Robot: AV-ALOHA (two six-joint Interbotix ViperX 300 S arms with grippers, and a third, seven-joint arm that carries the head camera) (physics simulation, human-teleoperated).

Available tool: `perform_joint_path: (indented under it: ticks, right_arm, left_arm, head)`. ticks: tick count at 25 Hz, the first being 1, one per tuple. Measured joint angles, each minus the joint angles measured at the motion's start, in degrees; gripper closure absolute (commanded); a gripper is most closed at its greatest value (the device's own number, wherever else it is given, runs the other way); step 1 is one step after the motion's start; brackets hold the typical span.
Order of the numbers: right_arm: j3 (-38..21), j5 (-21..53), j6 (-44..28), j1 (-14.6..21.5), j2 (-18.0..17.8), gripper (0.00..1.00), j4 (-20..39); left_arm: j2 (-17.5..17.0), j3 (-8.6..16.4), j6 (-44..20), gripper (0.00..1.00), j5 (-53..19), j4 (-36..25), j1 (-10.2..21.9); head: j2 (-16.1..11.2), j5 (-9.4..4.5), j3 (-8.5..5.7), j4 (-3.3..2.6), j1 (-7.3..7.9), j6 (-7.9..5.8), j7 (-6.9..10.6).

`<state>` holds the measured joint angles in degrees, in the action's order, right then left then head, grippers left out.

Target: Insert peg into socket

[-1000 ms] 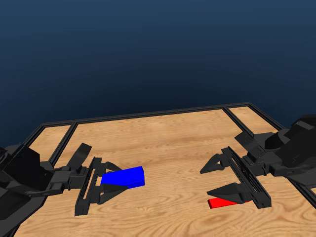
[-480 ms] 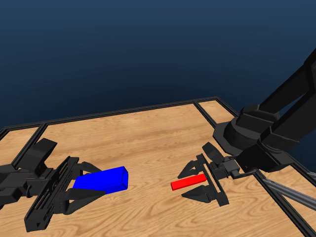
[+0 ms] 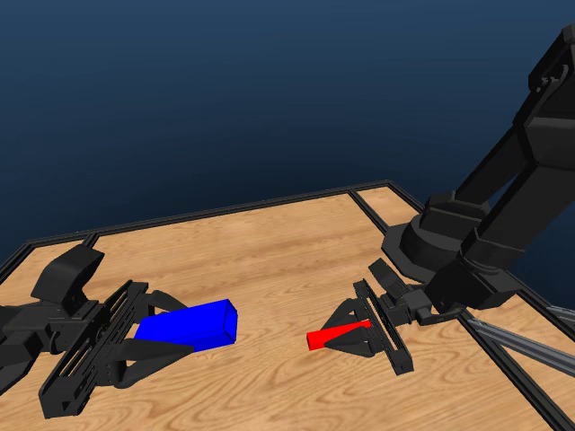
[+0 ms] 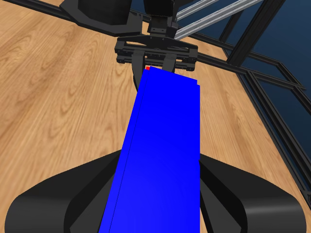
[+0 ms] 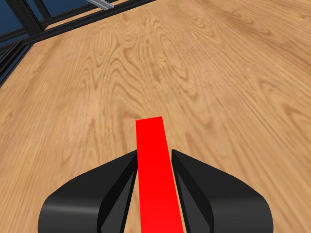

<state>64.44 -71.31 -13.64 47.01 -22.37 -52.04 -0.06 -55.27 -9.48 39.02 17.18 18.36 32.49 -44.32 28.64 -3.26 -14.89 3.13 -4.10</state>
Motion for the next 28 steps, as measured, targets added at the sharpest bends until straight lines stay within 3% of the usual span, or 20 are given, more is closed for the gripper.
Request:
perform_joint_path:
  ticks: [6,12,19,28]
  right_arm:
    - [-3.33,7.82,14.54,-6.34,13.27,1.00,5.56]
    - [-8.83,15.59,26.31,-14.70,19.77,1.00,10.17]
    - [-13.79,24.91,31.73,-21.76,20.87,1.00,15.94]
    - [-18.41,31.54,29.74,-25.76,18.90,1.00,21.08]
  left_arm:
    - [-2.68,-0.91,2.82,1.00,-1.43,2.09,0.96]
    - [-4.20,-2.85,3.73,1.00,-1.42,2.90,1.99]
    - [-5.63,-3.85,4.65,1.00,-0.84,2.69,2.78]
    - [-6.37,-4.20,4.88,1.00,0.22,2.07,2.84]
  head:
    - [1.46,-0.30,0.29,1.50,4.92,0.65,3.14]
    - [1.53,-0.07,0.30,3.06,10.31,1.29,6.56]
    - [0.85,0.28,0.27,4.21,14.87,1.73,9.55]
    - [0.28,0.75,0.03,4.61,17.09,1.81,10.85]
